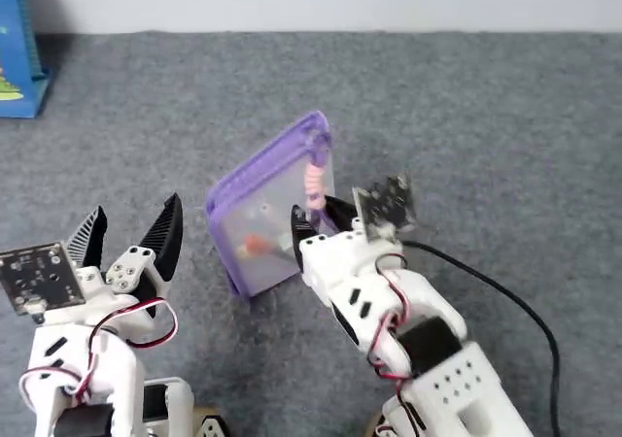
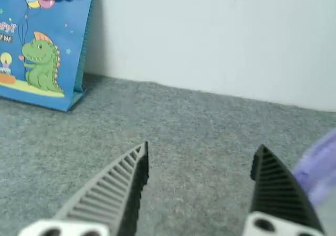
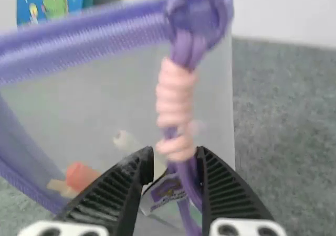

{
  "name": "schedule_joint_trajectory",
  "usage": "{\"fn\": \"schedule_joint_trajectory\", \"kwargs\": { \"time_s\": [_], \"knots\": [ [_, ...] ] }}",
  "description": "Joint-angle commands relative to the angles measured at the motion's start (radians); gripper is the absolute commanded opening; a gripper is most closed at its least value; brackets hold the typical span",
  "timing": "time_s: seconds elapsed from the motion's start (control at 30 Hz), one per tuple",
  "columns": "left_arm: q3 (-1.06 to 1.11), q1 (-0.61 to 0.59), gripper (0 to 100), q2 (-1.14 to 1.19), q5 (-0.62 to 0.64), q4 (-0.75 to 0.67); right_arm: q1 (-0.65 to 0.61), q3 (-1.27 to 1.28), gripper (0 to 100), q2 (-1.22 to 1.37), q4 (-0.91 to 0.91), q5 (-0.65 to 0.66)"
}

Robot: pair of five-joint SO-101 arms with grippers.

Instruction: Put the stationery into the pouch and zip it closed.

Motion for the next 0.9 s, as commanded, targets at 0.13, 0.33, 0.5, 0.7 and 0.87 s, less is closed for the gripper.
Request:
{"fn": "schedule_joint_trajectory", "kwargs": {
  "time_s": [0.13,0.33,0.5,0.7,0.87],
  "knots": [
    [-0.065,-0.005,30,-0.009,-0.005,0.012,0.024,-0.126,12.1,0.139,0.002,-0.009],
    [-0.059,-0.005,30,-0.009,-0.005,0.052,0.081,-0.126,12.1,-0.036,0.179,-0.006],
    [-0.059,0.026,30,-0.009,-0.005,0.086,0.136,-0.118,12.1,-0.191,0.3,-0.005],
    [-0.064,0.152,30,-0.009,-0.005,0.092,0.002,-0.072,12.1,-0.108,0.085,-0.003],
    [-0.061,0.135,30,-0.009,-0.005,0.092,-0.027,-0.08,12.1,0.18,-0.16,-0.003]
  ]
}}
